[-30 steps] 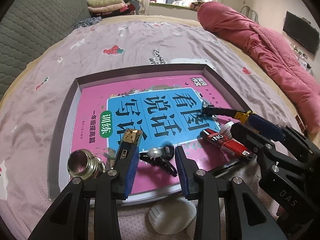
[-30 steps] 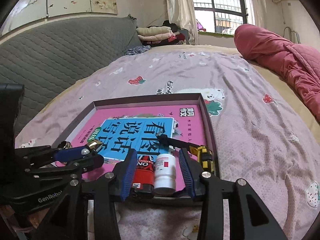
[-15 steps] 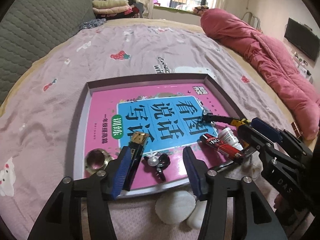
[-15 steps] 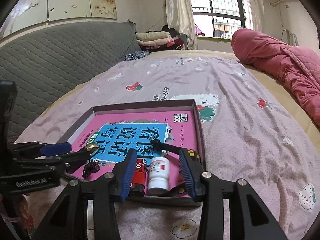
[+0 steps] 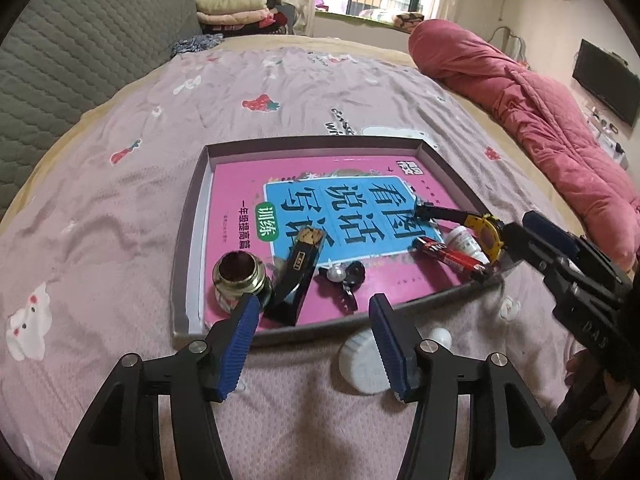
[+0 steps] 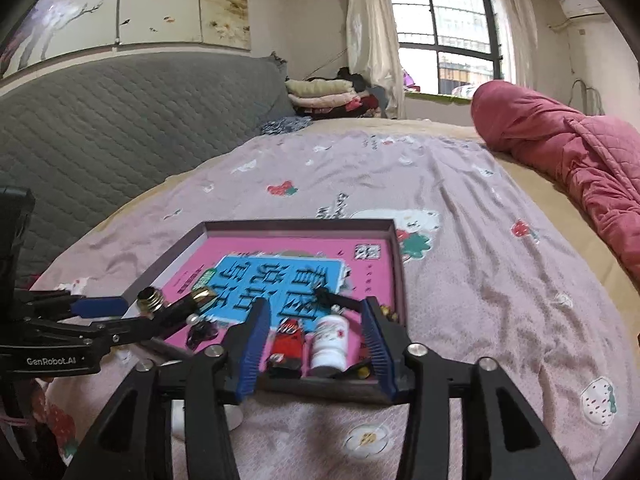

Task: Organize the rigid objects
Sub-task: 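Lower the clip onto the book, open the left gripper while the right gripper releases the tube, then move the left gripper to the white round lid while the right gripper approaches the white oval case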

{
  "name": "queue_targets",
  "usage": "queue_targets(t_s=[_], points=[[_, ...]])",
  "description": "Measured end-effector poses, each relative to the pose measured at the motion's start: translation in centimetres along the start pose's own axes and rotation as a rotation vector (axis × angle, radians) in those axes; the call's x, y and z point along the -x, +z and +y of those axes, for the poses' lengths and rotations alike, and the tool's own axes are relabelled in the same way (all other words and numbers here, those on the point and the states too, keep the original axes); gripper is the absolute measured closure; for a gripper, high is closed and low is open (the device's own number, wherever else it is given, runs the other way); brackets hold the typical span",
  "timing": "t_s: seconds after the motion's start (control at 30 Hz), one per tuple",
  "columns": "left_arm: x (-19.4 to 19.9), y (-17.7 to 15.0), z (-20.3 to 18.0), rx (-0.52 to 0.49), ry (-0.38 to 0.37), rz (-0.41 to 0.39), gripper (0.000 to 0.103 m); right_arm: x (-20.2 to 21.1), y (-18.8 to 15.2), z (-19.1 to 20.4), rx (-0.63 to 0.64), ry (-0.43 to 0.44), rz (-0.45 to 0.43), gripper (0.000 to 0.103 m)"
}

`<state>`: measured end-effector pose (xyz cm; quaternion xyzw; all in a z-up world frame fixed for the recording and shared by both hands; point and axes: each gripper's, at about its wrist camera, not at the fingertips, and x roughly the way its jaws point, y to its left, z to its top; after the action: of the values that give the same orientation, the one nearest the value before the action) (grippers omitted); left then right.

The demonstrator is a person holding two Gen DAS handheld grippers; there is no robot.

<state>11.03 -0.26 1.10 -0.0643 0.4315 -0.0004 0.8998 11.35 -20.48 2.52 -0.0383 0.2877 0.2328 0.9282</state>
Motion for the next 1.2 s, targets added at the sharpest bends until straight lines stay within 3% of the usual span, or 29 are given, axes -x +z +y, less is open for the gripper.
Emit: queue_targets(t_s=[0.13,0.37,0.7,1.2], points=[[0.6,-0.5,-0.2,-0.010,-0.001,-0.005,0.037,0.6,-0.3,1.1,0.026,0.024,0.007,0.051],[1.4,-0.9,-0.3,-0.016,-0.008,-0.004,0.036,1.6,-1.4,3.0,0.072,0.060,0.040,0.051],[1.4,-2.6,0.0,-0.032,-0.009,0.031,0.036,1.4,-4.2,4.9,0.060,0.049,0.162,0.051],[1.3,-3.4,0.1,-0.032,-0.035,0.071,0.036,0.6,-6.5,7.6,0.088,0.020,0.240,0.051]])
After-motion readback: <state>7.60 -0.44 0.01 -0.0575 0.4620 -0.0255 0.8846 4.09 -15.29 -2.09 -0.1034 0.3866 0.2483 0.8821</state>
